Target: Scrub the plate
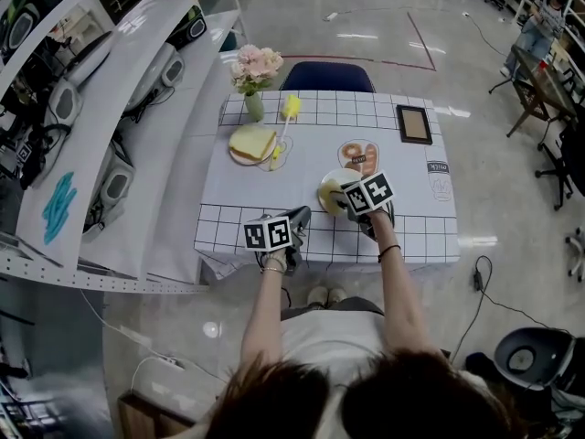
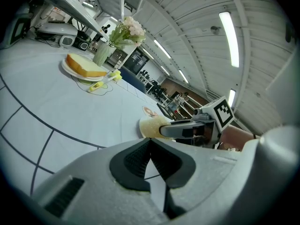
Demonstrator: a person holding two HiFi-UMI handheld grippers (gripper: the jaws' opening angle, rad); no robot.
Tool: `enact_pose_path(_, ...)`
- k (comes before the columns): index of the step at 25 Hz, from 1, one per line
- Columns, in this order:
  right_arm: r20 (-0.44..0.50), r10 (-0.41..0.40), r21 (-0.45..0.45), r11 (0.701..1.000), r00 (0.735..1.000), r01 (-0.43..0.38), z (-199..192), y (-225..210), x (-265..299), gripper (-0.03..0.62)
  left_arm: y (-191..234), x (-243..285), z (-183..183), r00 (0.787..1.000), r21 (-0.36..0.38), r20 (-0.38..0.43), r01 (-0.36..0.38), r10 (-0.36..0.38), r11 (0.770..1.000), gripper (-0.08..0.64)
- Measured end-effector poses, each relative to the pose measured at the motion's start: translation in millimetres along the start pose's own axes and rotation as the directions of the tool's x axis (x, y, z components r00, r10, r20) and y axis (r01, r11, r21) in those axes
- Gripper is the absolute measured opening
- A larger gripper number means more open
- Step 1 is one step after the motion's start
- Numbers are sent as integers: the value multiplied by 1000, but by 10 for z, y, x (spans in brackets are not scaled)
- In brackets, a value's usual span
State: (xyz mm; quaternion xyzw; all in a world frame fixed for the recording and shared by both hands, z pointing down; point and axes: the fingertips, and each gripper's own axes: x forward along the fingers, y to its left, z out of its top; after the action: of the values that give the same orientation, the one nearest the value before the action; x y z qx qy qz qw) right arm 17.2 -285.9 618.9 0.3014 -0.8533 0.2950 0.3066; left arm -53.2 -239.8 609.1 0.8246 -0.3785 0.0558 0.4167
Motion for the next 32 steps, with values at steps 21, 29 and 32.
enact_pose_path(21, 67, -52, 11, 999, 996, 51, 102, -223, -26, 74, -12, 111, 25, 1000, -14, 0, 0, 0, 1000, 11)
enact_pose_path(29, 84, -69, 24, 997, 994, 68, 104, -299, -65, 74, -38, 164, 29, 1000, -10, -4, -3, 3, 1000, 11)
enact_pose_path(32, 94, -70, 32, 997, 993, 67, 95, -304, -77, 74, -45, 172, 19, 1000, -10, -8, -4, 4, 1000, 11)
